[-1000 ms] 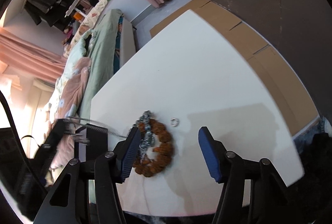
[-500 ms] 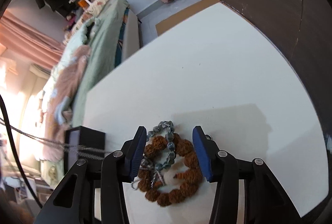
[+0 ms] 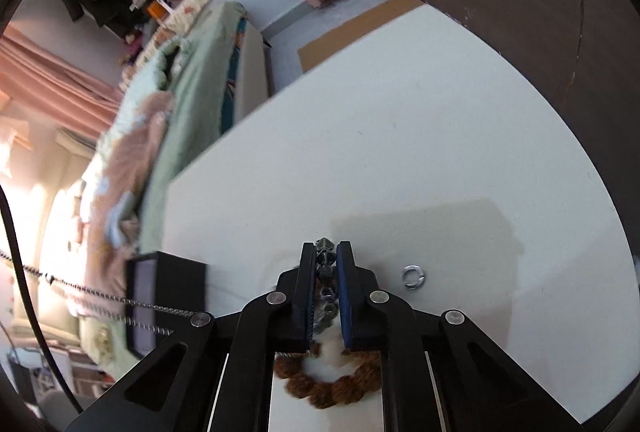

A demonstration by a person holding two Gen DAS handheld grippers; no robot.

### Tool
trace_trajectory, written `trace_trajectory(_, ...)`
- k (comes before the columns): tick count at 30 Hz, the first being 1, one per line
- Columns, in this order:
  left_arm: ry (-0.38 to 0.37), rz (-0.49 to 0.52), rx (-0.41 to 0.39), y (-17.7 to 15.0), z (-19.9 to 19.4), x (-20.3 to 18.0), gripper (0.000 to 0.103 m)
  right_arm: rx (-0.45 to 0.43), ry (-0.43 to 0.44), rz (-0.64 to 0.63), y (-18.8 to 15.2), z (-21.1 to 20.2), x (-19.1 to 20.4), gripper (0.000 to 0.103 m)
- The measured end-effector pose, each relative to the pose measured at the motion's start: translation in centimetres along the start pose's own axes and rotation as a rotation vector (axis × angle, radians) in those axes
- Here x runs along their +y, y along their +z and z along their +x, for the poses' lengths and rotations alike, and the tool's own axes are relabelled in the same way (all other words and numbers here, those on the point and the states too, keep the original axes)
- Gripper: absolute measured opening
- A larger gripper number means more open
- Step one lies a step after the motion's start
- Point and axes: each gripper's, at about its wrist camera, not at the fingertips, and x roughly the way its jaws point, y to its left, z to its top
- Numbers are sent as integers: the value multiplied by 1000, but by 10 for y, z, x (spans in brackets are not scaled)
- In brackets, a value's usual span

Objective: Organize jewelry
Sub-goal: 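Carry the silver chain into the box with the left tool while the right tool carries green beads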

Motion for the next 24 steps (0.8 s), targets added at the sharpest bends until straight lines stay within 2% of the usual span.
trace_trajectory(1, -2, 3, -11, 4, -4, 0, 9, -8, 6, 3, 0, -3, 0, 12)
trace_trajectory(2, -1, 8, -25, 9, -9, -1, 1, -19, 15, 9, 0, -8, 0, 12)
trace_trajectory(16, -2, 48, -158, 51, -58, 6, 1, -118, 187, 50, -5, -43, 27, 12)
trace_trajectory(24, 16, 41, -177, 57, -66, 22, 1, -164, 296, -2, -11, -54, 59, 12)
